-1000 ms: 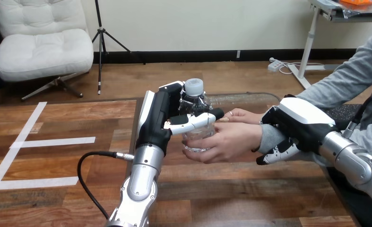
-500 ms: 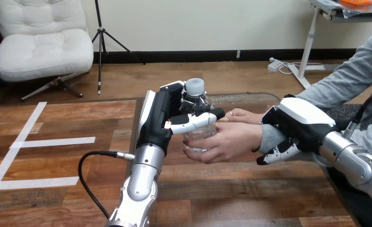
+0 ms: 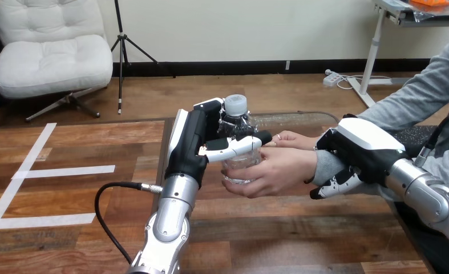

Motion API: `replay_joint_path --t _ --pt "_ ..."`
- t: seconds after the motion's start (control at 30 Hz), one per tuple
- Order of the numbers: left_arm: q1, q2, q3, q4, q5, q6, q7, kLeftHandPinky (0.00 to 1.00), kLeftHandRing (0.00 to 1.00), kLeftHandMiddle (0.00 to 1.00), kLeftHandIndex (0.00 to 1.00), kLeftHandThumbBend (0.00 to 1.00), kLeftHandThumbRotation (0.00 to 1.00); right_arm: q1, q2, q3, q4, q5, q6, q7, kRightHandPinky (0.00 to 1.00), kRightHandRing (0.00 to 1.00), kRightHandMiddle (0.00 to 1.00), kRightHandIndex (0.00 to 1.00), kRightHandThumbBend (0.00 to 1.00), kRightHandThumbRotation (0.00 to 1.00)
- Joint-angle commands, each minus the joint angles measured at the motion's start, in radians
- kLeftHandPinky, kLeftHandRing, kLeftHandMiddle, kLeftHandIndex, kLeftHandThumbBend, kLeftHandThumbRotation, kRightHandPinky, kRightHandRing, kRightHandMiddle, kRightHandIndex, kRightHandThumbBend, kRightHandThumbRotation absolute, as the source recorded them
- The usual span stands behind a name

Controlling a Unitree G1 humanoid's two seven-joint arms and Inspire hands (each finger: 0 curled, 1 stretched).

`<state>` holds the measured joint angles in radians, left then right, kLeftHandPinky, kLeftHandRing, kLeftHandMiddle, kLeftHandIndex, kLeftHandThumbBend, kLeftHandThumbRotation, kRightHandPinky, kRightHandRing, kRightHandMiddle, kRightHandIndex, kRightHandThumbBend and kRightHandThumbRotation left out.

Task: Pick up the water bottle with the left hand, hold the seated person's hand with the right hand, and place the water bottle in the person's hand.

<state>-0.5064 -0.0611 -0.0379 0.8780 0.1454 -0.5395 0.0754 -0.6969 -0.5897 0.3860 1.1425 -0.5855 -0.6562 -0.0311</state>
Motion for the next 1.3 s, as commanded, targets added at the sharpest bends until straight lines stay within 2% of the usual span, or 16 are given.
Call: replay_joint_path --t 0.0,0.17,0.27,0.37,0.4,0.67,0.7,0.97,1.27 --pt "-0.064 -0.011 -0.013 -0.029 -0.009 0.001 -0.02 0.36 0.41 0.44 0.43 0.68 0.0 -0.083 -0.003 -0.05 -0.055 0.04 -0.016 -0.03 0.18 0.22 0.27 0.27 0.69 0.0" --pt "-0.065 -0.011 -0.004 -0.036 -0.039 0.042 -0.067 0.4 0.47 0.51 0.49 0.74 0.02 -0.083 -0.003 -0.051 -0.054 0.043 -0.012 -0.024 0.18 0.22 0.27 0.27 0.68 0.0" --pt "-0.067 -0.008 -0.004 -0.034 -0.048 0.057 -0.084 0.43 0.52 0.56 0.54 0.75 0.07 -0.082 -0.003 -0.051 -0.054 0.042 -0.008 -0.023 0.18 0.22 0.27 0.27 0.68 0.0" --pt "-0.072 -0.004 -0.002 -0.02 -0.057 0.065 -0.103 0.48 0.57 0.62 0.61 0.82 0.2 -0.082 -0.003 -0.052 -0.052 0.043 -0.012 -0.026 0.18 0.22 0.27 0.27 0.68 0.0" --pt "-0.074 -0.003 -0.002 -0.017 -0.06 0.066 -0.109 0.54 0.63 0.67 0.67 0.85 0.28 -0.081 -0.003 -0.052 -0.052 0.044 -0.014 -0.027 0.18 0.22 0.27 0.27 0.68 0.0" --pt "-0.077 0.011 -0.001 -0.005 -0.065 0.078 -0.144 0.74 0.8 0.82 0.84 0.95 0.49 -0.079 -0.004 -0.051 -0.053 0.042 -0.015 -0.031 0.18 0.22 0.28 0.27 0.69 0.0" --pt "-0.078 0.013 -0.002 -0.003 -0.061 0.079 -0.143 0.79 0.84 0.85 0.87 0.97 0.54 -0.078 -0.004 -0.051 -0.053 0.041 -0.014 -0.031 0.18 0.22 0.28 0.27 0.69 0.0" --pt "-0.08 0.025 -0.004 0.004 -0.048 0.076 -0.143 0.88 0.92 0.92 0.92 1.0 0.68 -0.076 -0.003 -0.054 -0.051 0.042 -0.01 -0.028 0.18 0.22 0.27 0.28 0.68 0.0" --pt "-0.081 0.038 -0.009 0.007 -0.035 0.078 -0.153 0.9 0.93 0.94 0.93 1.0 0.77 -0.072 -0.003 -0.059 -0.048 0.049 -0.019 -0.029 0.17 0.21 0.27 0.27 0.68 0.0"
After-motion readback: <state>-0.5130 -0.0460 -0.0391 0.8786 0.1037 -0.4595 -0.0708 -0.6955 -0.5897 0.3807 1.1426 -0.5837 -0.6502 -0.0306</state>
